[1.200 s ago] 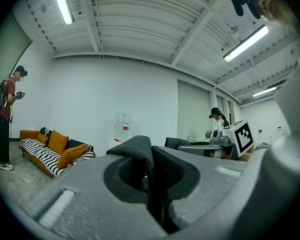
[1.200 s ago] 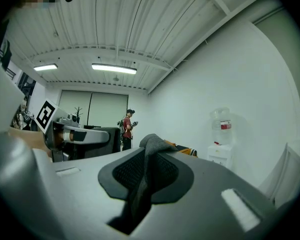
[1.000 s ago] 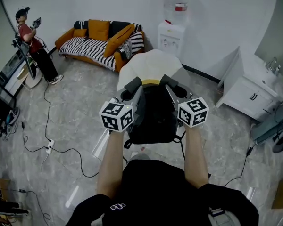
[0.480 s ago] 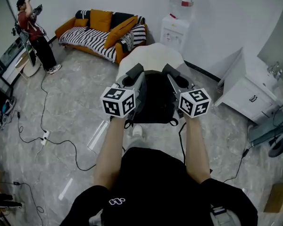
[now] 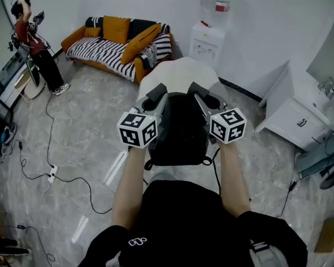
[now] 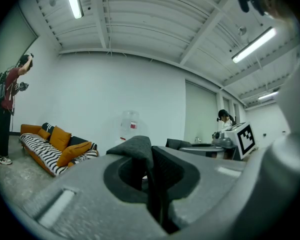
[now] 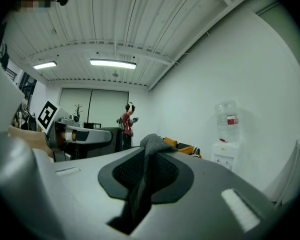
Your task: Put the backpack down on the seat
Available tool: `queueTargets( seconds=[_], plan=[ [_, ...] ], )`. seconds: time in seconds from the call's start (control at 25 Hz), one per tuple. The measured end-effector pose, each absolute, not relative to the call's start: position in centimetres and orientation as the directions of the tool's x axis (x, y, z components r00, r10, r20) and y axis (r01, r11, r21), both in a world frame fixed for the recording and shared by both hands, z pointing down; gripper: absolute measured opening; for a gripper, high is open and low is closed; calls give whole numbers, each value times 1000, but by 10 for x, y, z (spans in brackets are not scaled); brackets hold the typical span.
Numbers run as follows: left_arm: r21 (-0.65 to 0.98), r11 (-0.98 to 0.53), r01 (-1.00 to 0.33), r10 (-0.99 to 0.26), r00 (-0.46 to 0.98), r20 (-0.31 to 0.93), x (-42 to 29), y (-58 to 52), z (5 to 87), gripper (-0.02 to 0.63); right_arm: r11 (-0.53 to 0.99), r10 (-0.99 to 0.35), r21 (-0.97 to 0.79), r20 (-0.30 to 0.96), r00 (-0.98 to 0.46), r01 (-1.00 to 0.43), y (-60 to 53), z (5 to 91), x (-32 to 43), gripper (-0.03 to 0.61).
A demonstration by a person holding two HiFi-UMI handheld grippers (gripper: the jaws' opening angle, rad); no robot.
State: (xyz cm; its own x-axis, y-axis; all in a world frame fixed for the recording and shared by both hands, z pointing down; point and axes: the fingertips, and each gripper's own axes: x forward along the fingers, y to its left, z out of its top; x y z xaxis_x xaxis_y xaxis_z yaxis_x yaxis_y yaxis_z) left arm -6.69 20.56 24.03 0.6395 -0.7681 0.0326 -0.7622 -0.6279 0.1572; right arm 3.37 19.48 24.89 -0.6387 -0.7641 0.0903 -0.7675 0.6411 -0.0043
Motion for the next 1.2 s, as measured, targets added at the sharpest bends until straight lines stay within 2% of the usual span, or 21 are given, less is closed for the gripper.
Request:
queueTargets(
  seconds=[0.44,1.2],
  plan=[
    [182,-662,-727,-734,678,40,-73,111,252,29,637,-762,-63,94,-640,-768,103,271,28,37],
    [232,-686,-689,-697,715,62,-85,-61,260,29,587,-783,-96,188,-593,-804,-60,272,16,38]
  ],
)
